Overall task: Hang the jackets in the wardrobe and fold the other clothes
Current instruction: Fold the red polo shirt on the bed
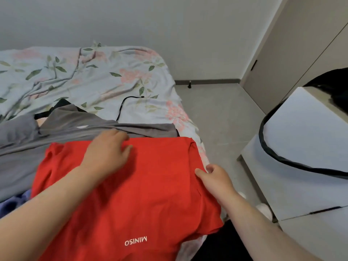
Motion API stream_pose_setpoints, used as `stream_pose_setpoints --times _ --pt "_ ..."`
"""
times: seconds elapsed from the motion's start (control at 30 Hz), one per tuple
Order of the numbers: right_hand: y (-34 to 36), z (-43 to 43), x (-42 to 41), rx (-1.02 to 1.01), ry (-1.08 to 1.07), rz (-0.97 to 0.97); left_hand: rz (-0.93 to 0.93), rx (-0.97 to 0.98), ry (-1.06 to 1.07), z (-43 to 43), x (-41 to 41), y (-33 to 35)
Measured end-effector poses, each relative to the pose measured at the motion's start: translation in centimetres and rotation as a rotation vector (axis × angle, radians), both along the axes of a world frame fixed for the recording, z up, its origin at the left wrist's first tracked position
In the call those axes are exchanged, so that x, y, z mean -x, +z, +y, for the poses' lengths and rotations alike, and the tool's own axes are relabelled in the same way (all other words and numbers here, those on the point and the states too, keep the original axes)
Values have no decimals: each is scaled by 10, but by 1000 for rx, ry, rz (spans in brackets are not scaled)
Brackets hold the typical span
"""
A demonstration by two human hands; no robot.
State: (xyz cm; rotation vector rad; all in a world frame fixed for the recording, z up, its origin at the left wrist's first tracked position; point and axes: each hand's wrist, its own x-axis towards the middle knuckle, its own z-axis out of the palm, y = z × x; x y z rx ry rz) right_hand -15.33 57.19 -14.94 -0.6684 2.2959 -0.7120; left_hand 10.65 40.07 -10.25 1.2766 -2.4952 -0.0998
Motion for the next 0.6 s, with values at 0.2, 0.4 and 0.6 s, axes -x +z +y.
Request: stream_pose_setpoints --times 0.2,0.4,0.6 --pt "5 32 -25 -171 87 -78 -23 -481 -87 54 131 -29" --pt "-1 53 -41 -18 235 -141 -139 -630 95 75 178 -43" --pt "16 54 -70 235 245 -256 174 -756 24 71 144 -21"
